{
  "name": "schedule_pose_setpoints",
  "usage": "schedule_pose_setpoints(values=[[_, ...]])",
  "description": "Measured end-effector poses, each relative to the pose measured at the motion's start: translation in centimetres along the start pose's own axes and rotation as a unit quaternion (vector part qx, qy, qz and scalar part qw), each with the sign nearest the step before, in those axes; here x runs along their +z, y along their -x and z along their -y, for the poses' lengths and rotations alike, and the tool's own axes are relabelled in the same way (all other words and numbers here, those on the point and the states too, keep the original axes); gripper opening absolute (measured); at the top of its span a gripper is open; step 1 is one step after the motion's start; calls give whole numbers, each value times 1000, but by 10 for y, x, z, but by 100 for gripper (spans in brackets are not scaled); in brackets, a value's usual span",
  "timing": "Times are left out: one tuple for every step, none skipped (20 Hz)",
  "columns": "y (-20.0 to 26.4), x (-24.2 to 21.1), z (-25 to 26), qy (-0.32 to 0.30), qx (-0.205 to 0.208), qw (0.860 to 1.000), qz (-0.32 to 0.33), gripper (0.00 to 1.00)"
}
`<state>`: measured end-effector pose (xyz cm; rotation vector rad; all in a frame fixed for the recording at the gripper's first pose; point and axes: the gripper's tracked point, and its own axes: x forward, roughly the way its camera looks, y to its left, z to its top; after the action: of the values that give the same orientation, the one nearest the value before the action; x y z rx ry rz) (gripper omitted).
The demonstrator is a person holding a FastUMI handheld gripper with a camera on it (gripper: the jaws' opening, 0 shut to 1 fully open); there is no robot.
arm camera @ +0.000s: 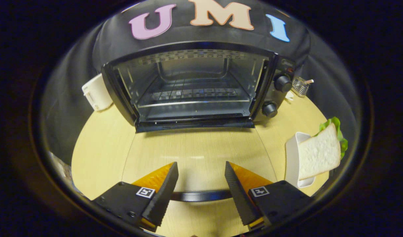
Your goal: Open the toaster oven, put the food inside, and close the toaster oven door.
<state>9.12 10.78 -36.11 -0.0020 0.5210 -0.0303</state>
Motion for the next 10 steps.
schedule_pose_setpoints(values=[[1, -1, 2, -3, 2, 1000, 1, 89], [1, 0, 2, -2, 3, 1000, 6, 89], [1, -1, 3, 0, 4, 1000, 2, 90], [3, 1, 3, 4, 5, 1000, -2, 90], [5, 0, 4, 10, 9, 1000, -8, 91], [6, 0, 6, 15, 12, 1000, -17, 92], [9, 0, 11, 17, 11, 1000, -24, 93], [11, 1, 19, 16, 7, 999, -29, 94], [17, 2, 27, 13, 2, 999, -30, 94], [23, 5, 38, 5, -5, 1000, -28, 95]])
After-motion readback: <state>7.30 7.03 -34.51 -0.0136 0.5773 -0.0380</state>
